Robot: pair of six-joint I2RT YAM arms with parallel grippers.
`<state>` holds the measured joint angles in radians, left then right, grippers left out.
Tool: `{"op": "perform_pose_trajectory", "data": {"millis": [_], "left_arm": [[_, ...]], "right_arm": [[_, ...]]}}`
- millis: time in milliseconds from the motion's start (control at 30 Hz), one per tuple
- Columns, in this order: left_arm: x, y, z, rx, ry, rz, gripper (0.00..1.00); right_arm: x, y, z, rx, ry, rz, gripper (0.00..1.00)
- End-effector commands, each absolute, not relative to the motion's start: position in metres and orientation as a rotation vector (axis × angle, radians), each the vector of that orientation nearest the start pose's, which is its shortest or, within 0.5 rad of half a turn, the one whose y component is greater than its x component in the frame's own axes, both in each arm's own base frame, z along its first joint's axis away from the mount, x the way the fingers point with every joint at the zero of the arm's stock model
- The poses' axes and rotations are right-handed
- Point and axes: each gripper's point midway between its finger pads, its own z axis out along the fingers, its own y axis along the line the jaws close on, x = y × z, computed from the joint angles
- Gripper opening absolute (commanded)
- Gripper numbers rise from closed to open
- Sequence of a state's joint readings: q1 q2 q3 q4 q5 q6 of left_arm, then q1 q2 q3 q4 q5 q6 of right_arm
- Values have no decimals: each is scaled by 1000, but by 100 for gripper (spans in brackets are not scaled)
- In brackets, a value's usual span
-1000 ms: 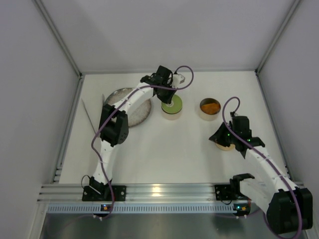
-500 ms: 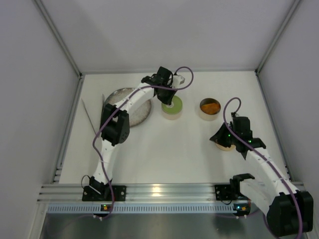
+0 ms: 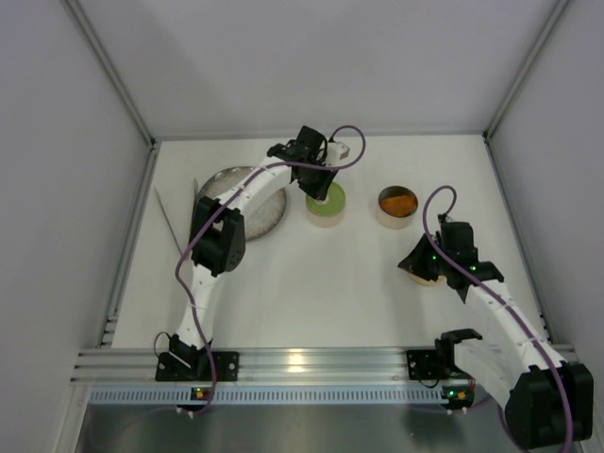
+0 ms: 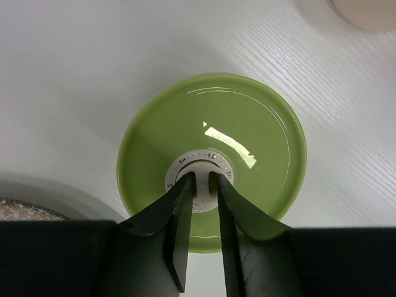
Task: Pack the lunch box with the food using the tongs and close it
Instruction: Close the box lid on the packing box.
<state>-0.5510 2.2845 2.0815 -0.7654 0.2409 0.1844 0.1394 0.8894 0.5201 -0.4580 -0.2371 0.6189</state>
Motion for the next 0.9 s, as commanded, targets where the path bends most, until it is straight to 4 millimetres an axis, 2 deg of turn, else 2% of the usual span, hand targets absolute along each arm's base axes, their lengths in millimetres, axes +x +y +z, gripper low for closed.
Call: {"op": "perform_pose_trajectory", "data": {"millis": [0,267,467,667,700,733,767,833,867], "left_arm": [[447,-318,109,983,2361,-476,31],[455,-321,146,936,2278,-471,37],[459,-324,164,903,2240,-480,45],[461,-323,178,888,2215,-484,46],[461,-324,182,884,2205,-487,46],[461,-325,186,879,2196,-489,46],[463,-325,195,864,2178,-491,47],[465,-323,214,834,2141,-494,47],[469,-319,222,795,2134,-499,47]], "right_arm": [[239,96,105,449,2366,625,15],[241,96,109,442,2359,628,15],[255,98,127,419,2319,638,17],[283,108,156,389,2267,669,22],[292,111,169,374,2230,682,24],[299,114,168,380,2239,685,25],[308,119,181,378,2212,699,26],[327,126,182,387,2205,696,26],[337,135,199,361,2171,710,26]]}}
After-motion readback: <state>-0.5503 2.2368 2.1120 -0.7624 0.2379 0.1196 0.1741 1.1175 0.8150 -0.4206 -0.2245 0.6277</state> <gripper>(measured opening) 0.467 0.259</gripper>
